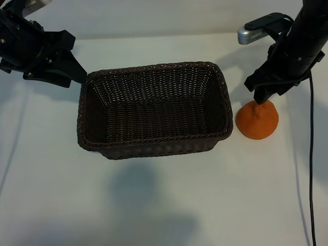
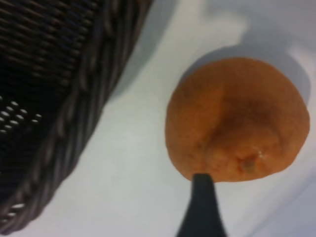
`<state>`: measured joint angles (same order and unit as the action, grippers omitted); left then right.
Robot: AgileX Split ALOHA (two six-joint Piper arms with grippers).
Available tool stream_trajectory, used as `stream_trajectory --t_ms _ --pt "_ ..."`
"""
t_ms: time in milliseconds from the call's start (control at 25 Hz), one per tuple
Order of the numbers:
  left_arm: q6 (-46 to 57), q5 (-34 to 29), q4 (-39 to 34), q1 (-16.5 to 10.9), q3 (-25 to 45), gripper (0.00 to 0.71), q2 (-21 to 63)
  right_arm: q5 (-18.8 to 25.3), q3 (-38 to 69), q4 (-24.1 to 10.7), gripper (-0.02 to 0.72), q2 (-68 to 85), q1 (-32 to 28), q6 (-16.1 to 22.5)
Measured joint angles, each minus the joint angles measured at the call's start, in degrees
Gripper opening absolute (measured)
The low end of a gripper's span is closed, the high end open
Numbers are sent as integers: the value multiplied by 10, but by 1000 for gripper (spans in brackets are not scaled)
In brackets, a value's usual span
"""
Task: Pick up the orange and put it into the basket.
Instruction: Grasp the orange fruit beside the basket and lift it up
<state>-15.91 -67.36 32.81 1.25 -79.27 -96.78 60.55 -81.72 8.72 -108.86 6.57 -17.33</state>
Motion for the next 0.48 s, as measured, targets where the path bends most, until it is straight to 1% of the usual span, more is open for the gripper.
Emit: stream_trajectory --t_ms 80,160,320,480 --pt "0 0 0 0 0 425 0 -1 0 -7 585 0 0 3" --pt "-1 0 0 0 0 425 0 -2 0 -15 609 0 0 6" --pt "-2 0 0 0 0 425 0 -8 0 -26 605 0 0 15" --pt "-2 0 0 0 0 424 0 -19 0 -26 572 0 0 17"
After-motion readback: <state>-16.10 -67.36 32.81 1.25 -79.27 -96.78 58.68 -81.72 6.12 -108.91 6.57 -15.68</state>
